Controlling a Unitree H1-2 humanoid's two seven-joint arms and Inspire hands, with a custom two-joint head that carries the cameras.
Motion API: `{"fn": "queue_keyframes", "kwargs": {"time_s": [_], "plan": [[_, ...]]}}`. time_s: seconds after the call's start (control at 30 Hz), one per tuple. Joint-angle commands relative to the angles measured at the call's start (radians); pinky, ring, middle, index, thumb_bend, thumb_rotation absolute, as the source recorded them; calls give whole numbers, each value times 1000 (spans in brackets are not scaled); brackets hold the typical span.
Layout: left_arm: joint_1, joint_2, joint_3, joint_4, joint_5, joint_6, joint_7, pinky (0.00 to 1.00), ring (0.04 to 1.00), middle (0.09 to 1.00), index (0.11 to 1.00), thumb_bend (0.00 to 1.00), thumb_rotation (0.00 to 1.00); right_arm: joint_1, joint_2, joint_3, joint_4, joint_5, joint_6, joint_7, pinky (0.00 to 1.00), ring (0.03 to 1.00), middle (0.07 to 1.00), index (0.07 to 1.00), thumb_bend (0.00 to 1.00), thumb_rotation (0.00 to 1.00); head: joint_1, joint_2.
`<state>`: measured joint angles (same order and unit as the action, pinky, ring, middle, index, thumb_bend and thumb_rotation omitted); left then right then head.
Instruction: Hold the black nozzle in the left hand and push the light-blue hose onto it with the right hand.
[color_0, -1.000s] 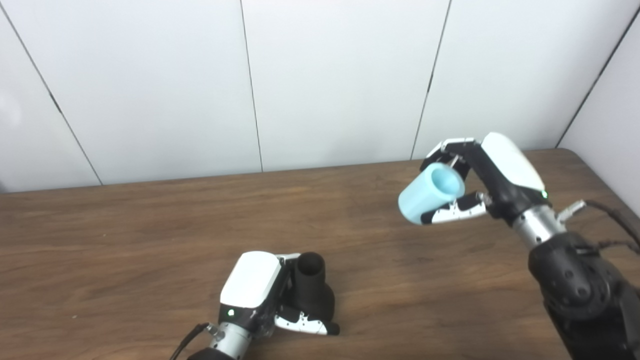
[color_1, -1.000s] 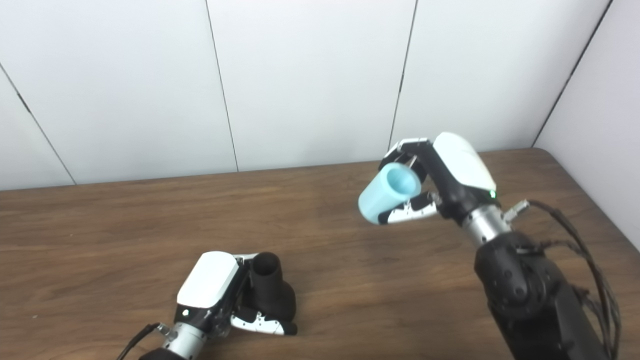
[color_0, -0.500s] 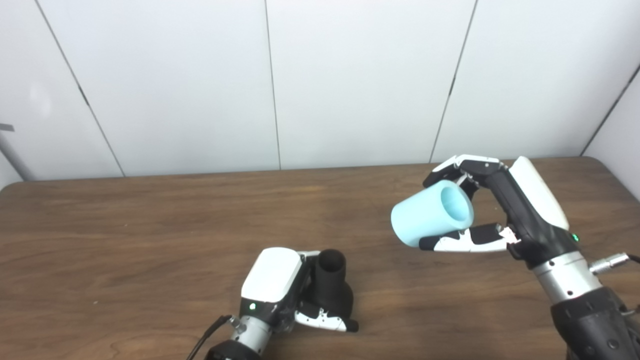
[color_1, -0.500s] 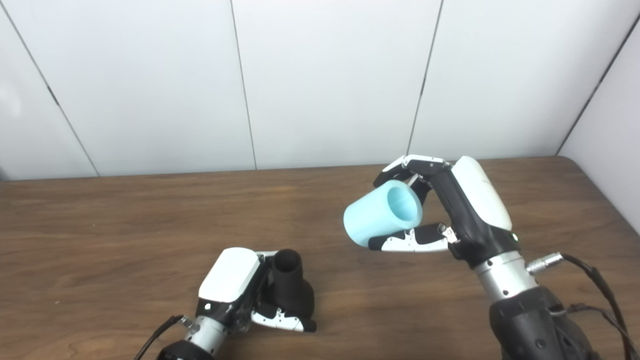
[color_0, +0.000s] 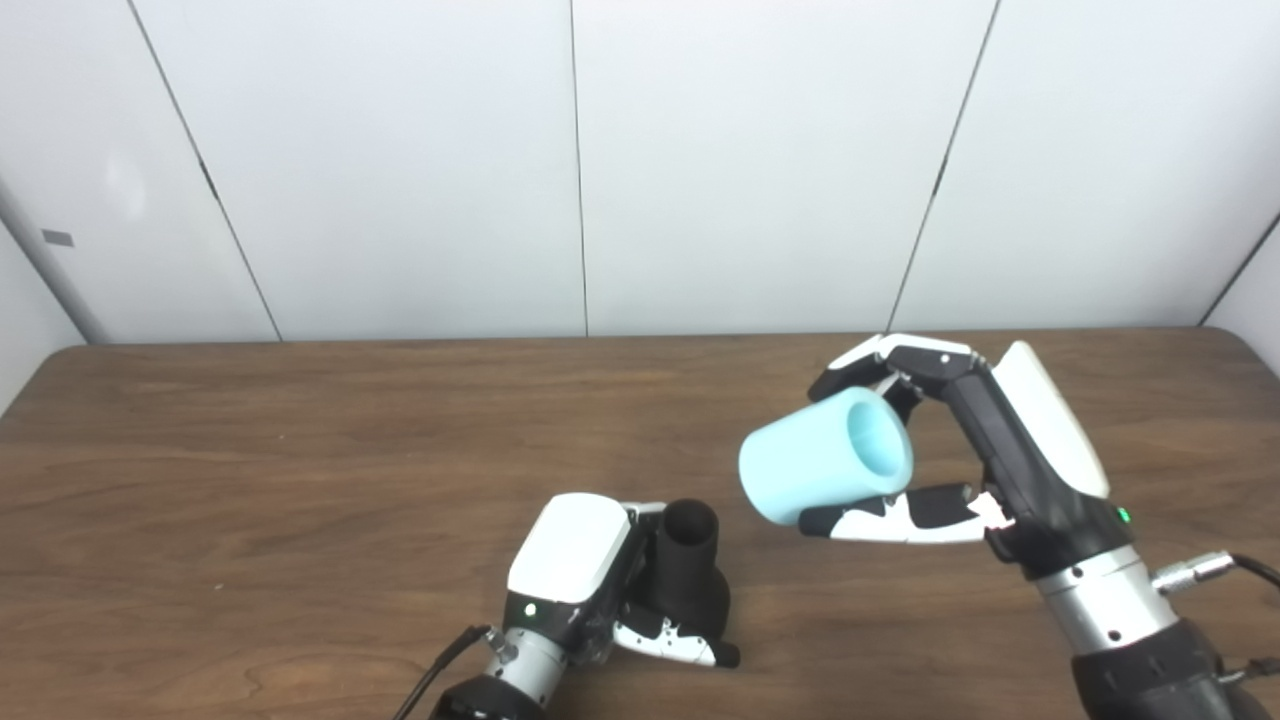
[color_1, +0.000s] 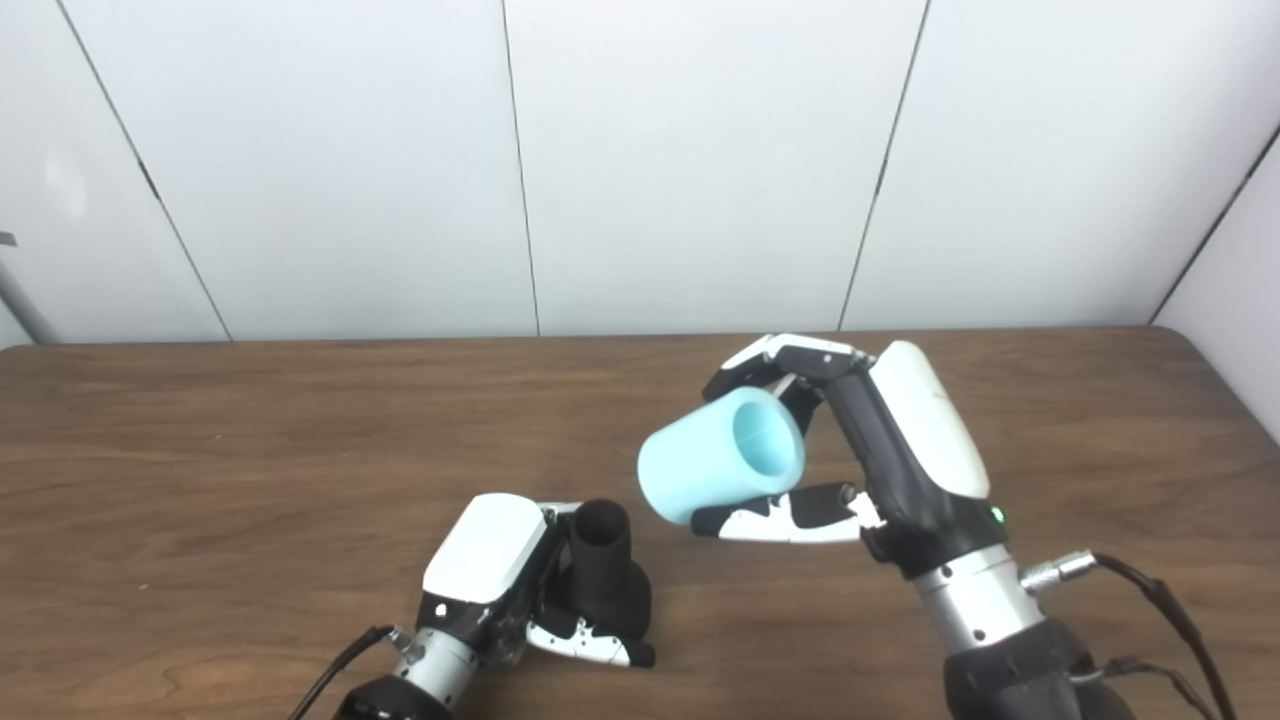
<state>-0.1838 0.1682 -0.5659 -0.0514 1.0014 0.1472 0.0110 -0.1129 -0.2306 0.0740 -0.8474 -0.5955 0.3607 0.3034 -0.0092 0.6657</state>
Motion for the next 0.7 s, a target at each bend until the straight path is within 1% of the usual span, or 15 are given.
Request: {"fn": "queue_keyframes", "kwargs": {"time_s": [0.0, 0.13, 0.3, 0.33, 0.4, 0.53, 0.57, 0.6, 0.63, 0.67], "plan": [[64, 12, -42, 47, 6, 10, -94, 295, 391, 417, 488, 523, 0, -6, 10, 1, -22, -4, -32, -10, 324, 384, 508, 515, 516, 0, 0, 1], [61, 12, -44, 45, 8, 16, -103, 289, 384, 402, 486, 522, 0, 6, 25, 22, 1, -23, -61, -16, 325, 385, 509, 515, 516, 0, -1, 3], [58, 12, -45, 49, 8, 16, -103, 289, 386, 403, 486, 522, 0, 18, 42, 32, 35, -9, -108, -32, 321, 382, 508, 516, 515, 0, -2, 5], [59, 12, -44, 47, 5, 13, -102, 287, 383, 440, 485, 524, 0, 21, 45, 33, 39, -6, -111, -31, 324, 383, 508, 518, 515, 0, -2, 5], [59, 13, -44, 45, 3, 11, -101, 286, 383, 411, 486, 523, 0, 26, 48, 36, 50, -2, -121, -34, 332, 386, 509, 518, 515, 0, -2, 5], [56, 13, -48, 45, 9, 16, -108, 281, 380, 403, 486, 523, 0, 39, 59, 40, 77, -2, -162, -56, 328, 384, 506, 519, 515, 0, -3, 6], [57, 12, -48, 47, 9, 15, -106, 282, 381, 440, 485, 524, 0, 43, 63, 41, 82, -4, -167, -61, 328, 383, 505, 519, 515, 0, -4, 6], [57, 12, -48, 50, 9, 13, -101, 284, 380, 421, 486, 523, 0, 47, 68, 42, 86, -6, -171, -65, 326, 383, 505, 519, 515, 0, -4, 6], [57, 11, -48, 52, 9, 11, -97, 286, 380, 455, 485, 525, 0, 50, 72, 42, 89, -7, -175, -67, 325, 383, 506, 517, 515, 0, -4, 4], [57, 11, -49, 55, 9, 9, -95, 286, 379, 466, 484, 526, 0, 54, 77, 41, 93, -6, -179, -70, 325, 383, 507, 517, 515, 0, -5, 5]]}}
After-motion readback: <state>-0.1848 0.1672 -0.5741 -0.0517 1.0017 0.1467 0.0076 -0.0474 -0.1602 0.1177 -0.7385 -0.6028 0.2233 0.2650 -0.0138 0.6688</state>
